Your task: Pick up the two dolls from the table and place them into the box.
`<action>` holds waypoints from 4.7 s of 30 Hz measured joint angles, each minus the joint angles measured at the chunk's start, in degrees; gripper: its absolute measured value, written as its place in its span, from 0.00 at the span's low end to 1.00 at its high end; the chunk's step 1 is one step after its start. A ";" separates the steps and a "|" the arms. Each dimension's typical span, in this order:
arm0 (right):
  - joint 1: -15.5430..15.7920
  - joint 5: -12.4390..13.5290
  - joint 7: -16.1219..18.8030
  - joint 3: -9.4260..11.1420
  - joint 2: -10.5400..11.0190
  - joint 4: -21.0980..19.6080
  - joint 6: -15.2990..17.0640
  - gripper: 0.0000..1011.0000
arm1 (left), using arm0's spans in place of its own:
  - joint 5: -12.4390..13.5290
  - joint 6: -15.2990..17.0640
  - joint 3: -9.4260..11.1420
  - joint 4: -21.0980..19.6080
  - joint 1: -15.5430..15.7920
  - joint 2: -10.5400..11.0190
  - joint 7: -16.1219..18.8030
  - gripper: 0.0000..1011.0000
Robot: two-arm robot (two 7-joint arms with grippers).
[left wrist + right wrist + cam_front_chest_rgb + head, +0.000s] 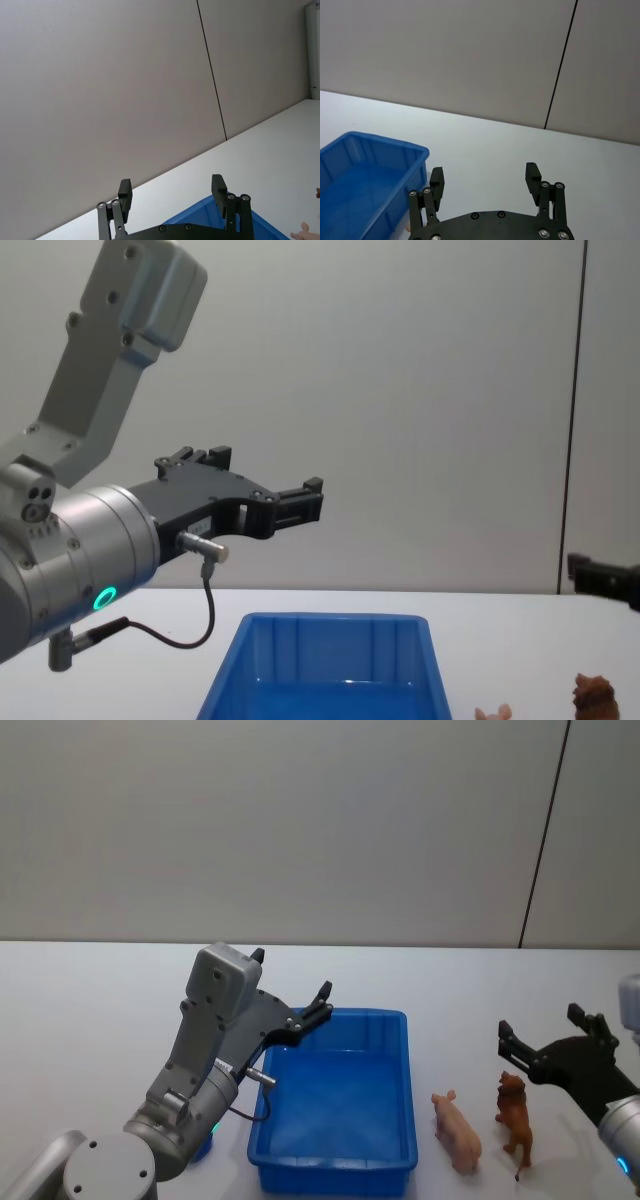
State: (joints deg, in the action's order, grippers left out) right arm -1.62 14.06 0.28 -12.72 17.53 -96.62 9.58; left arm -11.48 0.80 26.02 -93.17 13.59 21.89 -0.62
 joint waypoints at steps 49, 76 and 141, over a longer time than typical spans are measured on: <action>-7.12 -6.45 -2.02 -2.71 -7.38 14.29 9.17 0.99 | 0.00 0.00 0.00 0.00 0.00 0.00 0.00 0.99; -8.17 -6.92 -0.68 -2.00 -7.90 16.42 8.45 0.38 | 0.00 0.00 0.00 0.00 0.00 0.00 0.00 0.99; -17.13 -10.99 17.10 -8.36 -16.24 23.32 -6.63 0.78 | 0.00 0.00 0.00 0.00 0.00 0.00 0.00 0.99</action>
State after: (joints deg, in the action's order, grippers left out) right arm -18.75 3.07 17.38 -21.08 1.28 -73.30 2.94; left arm -11.48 0.80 26.02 -93.17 13.59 21.89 -0.62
